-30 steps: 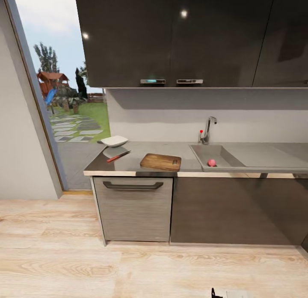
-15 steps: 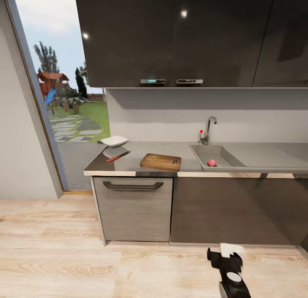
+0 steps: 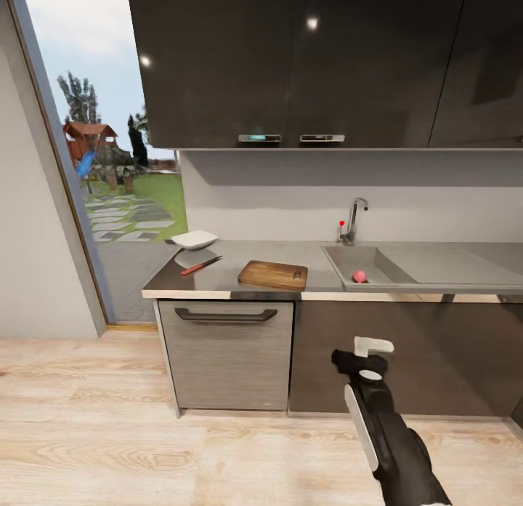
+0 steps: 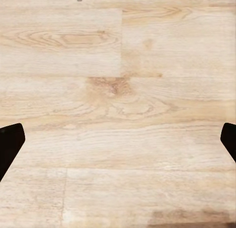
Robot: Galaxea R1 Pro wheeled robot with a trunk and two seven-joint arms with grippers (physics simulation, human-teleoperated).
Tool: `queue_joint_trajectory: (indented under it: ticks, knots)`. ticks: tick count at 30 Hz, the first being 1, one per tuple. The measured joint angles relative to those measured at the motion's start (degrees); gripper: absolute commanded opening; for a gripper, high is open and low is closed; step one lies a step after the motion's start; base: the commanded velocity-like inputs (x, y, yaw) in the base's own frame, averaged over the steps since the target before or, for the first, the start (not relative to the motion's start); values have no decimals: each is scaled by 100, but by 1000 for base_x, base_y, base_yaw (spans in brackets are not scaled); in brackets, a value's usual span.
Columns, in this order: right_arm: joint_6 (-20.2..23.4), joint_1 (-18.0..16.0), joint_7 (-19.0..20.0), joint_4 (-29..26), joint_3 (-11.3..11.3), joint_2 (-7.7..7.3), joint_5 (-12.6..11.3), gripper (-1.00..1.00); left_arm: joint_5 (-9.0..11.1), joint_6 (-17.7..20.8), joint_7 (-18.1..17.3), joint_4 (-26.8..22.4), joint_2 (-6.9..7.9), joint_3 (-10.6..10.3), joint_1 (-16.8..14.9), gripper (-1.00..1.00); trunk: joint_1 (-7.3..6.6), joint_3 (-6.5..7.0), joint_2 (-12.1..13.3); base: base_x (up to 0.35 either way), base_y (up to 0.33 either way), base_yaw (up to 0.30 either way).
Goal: In the kitchen, take the Vidalia onion out of the sink, dice it on the chopping board with the paring knife, put the diced onion into the bowl on the countertop, then place both the paring knife and the chopping board into the sink.
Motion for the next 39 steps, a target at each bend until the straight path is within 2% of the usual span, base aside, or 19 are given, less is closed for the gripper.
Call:
queue_joint_trajectory:
  ticks: [1,4,9,12,15,19,23,25,28,36,37,39]
  knots:
    - [173,-119,-20,-129,71,70,-1,100,0,0,0,6,0,0,0,100,0,0,0,0,0,0]
    - [359,-324,-111,-222,233,150,3,100,0,0,0,13,0,0,0,100,0,-1,0,0,0,0]
    - [627,-686,-456,-254,440,197,-2,100,0,0,0,16,0,0,0,100,0,0,0,0,0,0]
    - [842,-932,-552,-256,489,264,-6,100,0,0,0,17,0,0,0,100,0,-1,0,0,0,0]
    - [1228,-1403,-609,-258,516,365,4,100,0,0,0,18,0,0,0,100,0,0,0,0,0,0]
    - [1459,-1856,-646,-256,521,365,-4,100,0,0,0,17,0,0,0,100,0,0,0,0,0,0]
    - [1739,-2497,-676,-209,523,365,-5,100,0,0,0,17,0,0,0,100,0,0,0,0,0,0]
    - [2022,-2963,-678,-149,524,365,3,100,0,0,0,18,0,0,0,100,0,0,0,0,0,0]
    - [2079,-3162,-677,-70,523,365,-8,100,0,0,0,17,0,0,0,100,0,-1,0,0,0,0]
    - [2089,-3696,-669,681,519,365,-13,100,0,0,0,17,0,0,0,100,0,-1,0,2,0,0]
    - [2069,-3804,-661,1056,506,365,-27,100,0,0,0,17,0,0,0,100,0,-1,1,56,0,0]
    - [2062,-3829,-655,1265,493,365,-30,100,0,0,0,17,0,0,0,100,-1,-1,0,111,12,0]
